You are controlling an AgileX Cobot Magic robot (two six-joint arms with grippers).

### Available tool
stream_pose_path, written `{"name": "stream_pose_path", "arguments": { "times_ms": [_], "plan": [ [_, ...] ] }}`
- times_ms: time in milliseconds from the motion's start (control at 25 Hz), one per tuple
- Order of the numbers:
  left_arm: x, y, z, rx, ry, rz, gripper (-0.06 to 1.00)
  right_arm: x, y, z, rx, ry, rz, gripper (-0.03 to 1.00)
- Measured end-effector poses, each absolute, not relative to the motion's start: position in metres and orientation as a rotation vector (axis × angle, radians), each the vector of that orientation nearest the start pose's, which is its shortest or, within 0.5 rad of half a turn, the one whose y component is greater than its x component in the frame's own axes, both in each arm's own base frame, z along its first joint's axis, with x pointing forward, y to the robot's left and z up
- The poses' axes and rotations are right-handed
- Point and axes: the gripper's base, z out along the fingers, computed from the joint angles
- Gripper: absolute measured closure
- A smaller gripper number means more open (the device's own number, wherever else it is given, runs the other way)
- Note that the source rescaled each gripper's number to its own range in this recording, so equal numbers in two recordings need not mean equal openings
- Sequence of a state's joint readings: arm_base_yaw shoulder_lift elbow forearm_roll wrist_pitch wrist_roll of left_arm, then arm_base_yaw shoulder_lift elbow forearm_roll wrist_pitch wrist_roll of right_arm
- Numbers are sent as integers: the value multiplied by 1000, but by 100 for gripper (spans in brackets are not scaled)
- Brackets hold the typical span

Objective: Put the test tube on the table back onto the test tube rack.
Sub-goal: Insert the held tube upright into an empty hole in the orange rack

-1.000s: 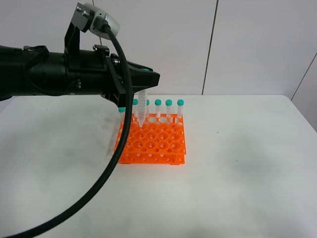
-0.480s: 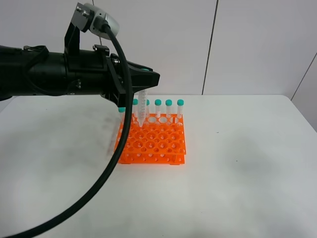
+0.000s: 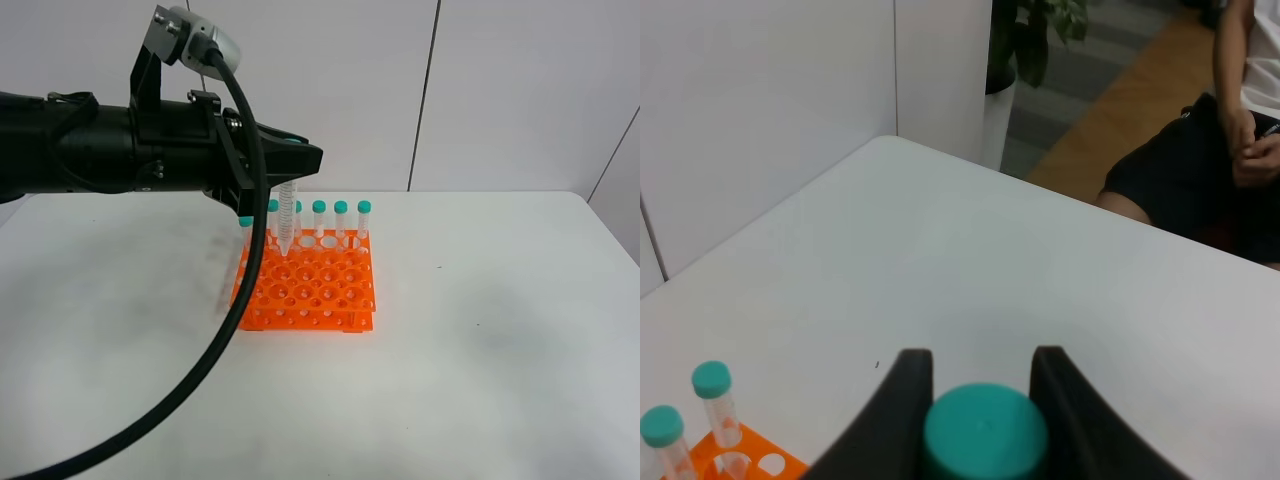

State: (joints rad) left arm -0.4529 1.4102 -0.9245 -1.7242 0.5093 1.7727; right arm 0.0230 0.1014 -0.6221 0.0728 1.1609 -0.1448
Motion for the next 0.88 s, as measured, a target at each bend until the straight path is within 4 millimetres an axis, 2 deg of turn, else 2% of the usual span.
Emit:
{"name": "stream_pose_path", "arguments": {
  "times_ms": [160, 360, 880],
  "plan": [
    [258, -174, 306, 787, 1747, -764, 94, -9, 6, 303, -189, 2099, 21, 43],
    [258, -174, 306, 785, 1748, -765, 94, -25, 6, 302, -186, 2010, 20, 43],
    [258, -174, 306, 782, 1750, -767, 94, -26, 6, 302, -187, 2005, 23, 43]
  ]
}}
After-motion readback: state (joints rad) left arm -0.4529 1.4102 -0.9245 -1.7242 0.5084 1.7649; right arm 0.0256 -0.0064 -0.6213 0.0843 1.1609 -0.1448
